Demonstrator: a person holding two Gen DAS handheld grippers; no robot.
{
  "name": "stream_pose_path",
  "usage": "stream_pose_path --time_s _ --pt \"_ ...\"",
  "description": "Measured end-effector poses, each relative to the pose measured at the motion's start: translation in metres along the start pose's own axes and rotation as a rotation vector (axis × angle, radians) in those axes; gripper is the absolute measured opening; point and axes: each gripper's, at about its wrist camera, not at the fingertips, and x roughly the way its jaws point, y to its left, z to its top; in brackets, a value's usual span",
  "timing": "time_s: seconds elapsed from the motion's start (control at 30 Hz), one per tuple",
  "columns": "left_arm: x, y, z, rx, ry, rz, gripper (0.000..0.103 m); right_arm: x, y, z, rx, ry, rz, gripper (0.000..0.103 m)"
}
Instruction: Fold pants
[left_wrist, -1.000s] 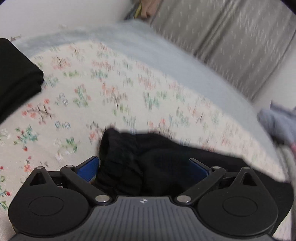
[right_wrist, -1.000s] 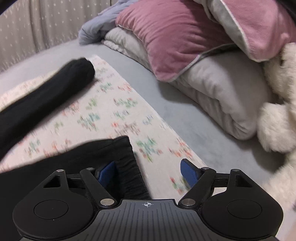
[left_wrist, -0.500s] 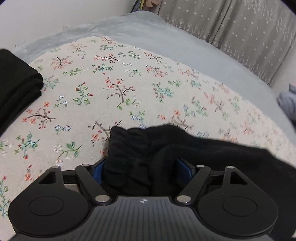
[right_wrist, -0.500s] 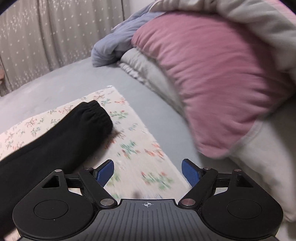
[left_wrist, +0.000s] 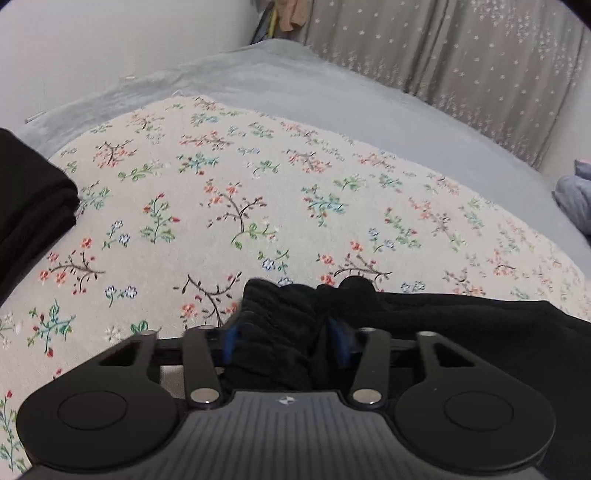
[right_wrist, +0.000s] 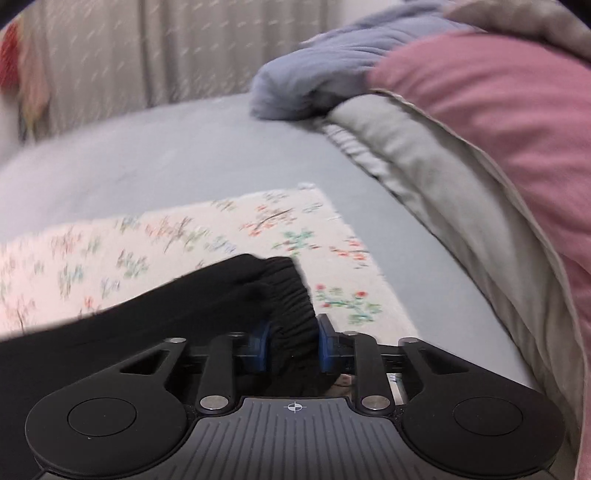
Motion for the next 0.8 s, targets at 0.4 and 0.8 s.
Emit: stream_pose_path --time_s 0.4,0.8 --pt "-0.052 0.011 0.014 -0.089 -0.099 -0.006 0.022 -0.158 -0.047 0.030 0.035 -0.139 0.003 0.020" --pt "-0.050 0.023 0.017 -0.141 -0.116 0.001 0.022 -0.124 -0.066 -0.009 0.147 0.013 -0.045 0.021"
